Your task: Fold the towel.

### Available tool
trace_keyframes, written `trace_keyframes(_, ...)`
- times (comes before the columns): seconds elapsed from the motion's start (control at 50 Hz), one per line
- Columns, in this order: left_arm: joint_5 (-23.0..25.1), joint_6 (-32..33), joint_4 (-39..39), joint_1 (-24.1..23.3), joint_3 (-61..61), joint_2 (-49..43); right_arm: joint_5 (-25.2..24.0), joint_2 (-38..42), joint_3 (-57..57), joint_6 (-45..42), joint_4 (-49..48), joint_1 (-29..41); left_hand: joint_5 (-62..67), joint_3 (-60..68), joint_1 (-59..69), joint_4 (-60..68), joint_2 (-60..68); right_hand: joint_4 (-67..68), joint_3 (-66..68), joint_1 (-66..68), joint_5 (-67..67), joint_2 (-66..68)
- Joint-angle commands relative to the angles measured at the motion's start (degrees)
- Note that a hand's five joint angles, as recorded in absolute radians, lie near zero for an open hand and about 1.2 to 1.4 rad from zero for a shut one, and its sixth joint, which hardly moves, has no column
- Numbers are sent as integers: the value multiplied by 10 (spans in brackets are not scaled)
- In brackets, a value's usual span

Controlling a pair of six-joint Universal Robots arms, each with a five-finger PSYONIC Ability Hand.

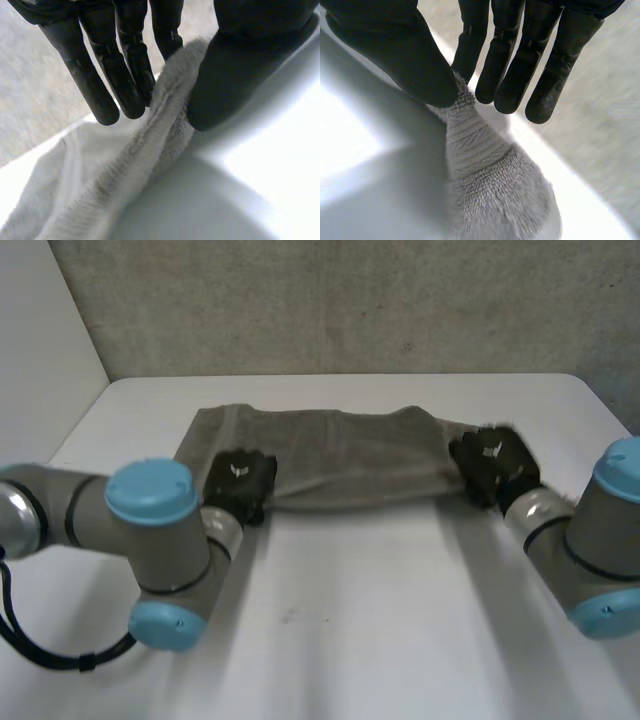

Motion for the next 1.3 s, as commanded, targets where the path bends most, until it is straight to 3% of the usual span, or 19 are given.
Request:
trace_keyframes(0.02, 1, 1, 20, -1, -45, -7, -3, -5, 9, -9, 115, 3, -136, -136, -128, -136, -133, 118, 121, 251, 138, 123)
trace_keyframes(0.08, 1, 0, 20, 1, -46, -4, -2, -27, 15, -3, 121, 0, -238, -239, -231, -238, -235, 118, 121, 251, 138, 123)
trace_keyframes(0.6, 0, 0, 34, 64, -86, 32, 10, -37, 26, -9, 113, -32, -232, -232, -224, -232, -228, 118, 121, 251, 138, 123)
trace_keyframes(0.78, 2, 0, 33, 73, -129, 63, 67, -9, 4, -10, 110, -40, -227, -227, -219, -227, -223, 118, 121, 251, 138, 123)
trace_keyframes(0.98, 9, 1, 31, 74, -144, 56, 71, -7, 2, -10, 110, -40, -206, -207, -199, -207, -203, 118, 121, 251, 138, 123)
trace_keyframes(1.08, 22, 0, 31, 76, -147, 56, 71, -7, 2, -9, 110, -40, -94, -94, -86, -94, -90, 118, 121, 251, 138, 123)
trace_keyframes(1.12, 29, 0, 31, 82, -147, 56, 71, -7, 2, -9, 110, -40, 59, 58, 66, 58, 62, 118, 121, 251, 138, 123)
trace_keyframes(1.22, 39, 1, 30, 83, -150, 56, 73, -13, 1, -9, 111, -40, 243, 243, 251, 243, 247, 118, 121, 251, 138, 123)
trace_keyframes(1.3, 44, 3, 29, 84, -149, 61, 69, -20, 0, -5, 116, -41, 244, 244, 251, 244, 247, 118, 121, 251, 138, 123)
